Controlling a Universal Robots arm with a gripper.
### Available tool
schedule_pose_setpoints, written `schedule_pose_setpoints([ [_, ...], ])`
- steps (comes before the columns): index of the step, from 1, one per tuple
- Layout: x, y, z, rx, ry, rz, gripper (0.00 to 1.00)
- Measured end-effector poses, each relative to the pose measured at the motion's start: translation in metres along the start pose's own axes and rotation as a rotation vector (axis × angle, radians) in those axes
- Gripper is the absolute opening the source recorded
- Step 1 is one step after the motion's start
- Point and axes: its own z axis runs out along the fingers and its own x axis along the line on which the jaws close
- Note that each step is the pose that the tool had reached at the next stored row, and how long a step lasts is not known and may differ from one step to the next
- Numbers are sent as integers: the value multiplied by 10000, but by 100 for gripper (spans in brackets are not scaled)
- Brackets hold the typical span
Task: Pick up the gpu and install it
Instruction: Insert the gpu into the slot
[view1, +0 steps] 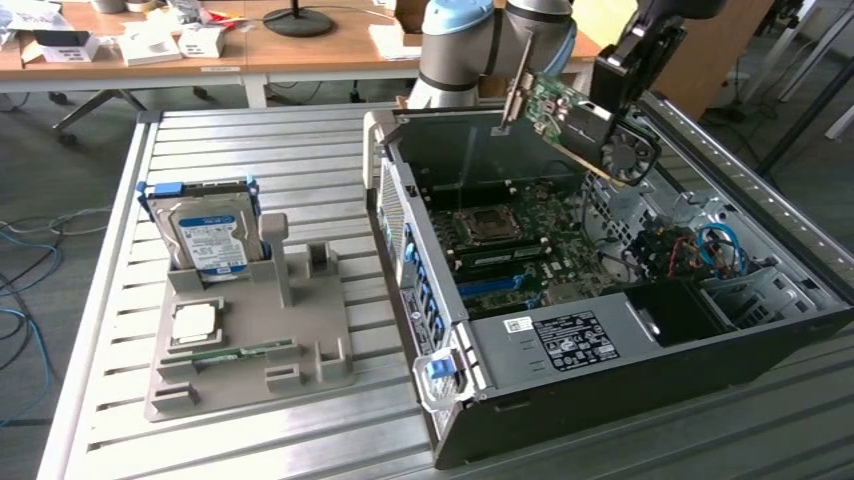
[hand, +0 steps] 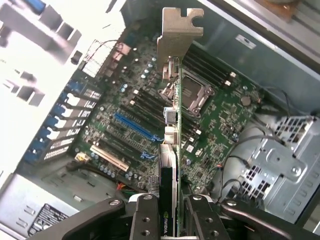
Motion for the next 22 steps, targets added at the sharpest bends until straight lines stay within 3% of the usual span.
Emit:
schedule_pose_setpoints([
  [22,0,-1,14,-53,202,-3869,26],
])
